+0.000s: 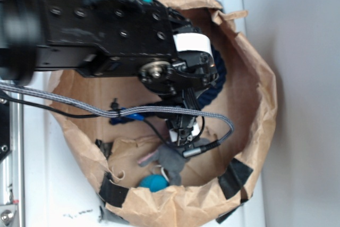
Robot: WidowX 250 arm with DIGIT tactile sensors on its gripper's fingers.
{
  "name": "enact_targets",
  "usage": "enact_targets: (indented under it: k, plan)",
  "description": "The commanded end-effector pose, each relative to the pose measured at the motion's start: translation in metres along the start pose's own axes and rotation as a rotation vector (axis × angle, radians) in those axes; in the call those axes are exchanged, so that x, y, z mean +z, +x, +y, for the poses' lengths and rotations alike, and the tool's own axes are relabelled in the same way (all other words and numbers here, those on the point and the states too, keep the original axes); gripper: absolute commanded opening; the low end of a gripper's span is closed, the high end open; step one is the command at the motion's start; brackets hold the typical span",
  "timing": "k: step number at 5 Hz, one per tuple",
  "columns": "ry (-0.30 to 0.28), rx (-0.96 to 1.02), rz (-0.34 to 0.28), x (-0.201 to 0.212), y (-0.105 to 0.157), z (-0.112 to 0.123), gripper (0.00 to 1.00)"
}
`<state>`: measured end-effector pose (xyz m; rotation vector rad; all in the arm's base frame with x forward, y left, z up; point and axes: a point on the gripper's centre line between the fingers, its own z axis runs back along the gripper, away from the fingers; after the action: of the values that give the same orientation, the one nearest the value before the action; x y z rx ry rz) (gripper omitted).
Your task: Grab the blue rope.
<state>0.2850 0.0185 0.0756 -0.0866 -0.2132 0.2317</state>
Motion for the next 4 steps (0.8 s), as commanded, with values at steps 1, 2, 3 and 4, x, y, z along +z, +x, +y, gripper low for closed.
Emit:
enact_targets:
  k: [1, 2, 3, 4]
  plan:
    - [0.041, 0.008, -0.057, -0.011, 0.022, -0.014, 1.00]
    - [0.066, 0.009, -0.058, -0.018, 0.026, -0.017, 1.00]
    - [0.102, 0.023, -0.059, -0.027, 0.030, -0.021, 1.00]
    - [0.131, 0.034, -0.037, -0.029, 0.029, -0.022, 1.00]
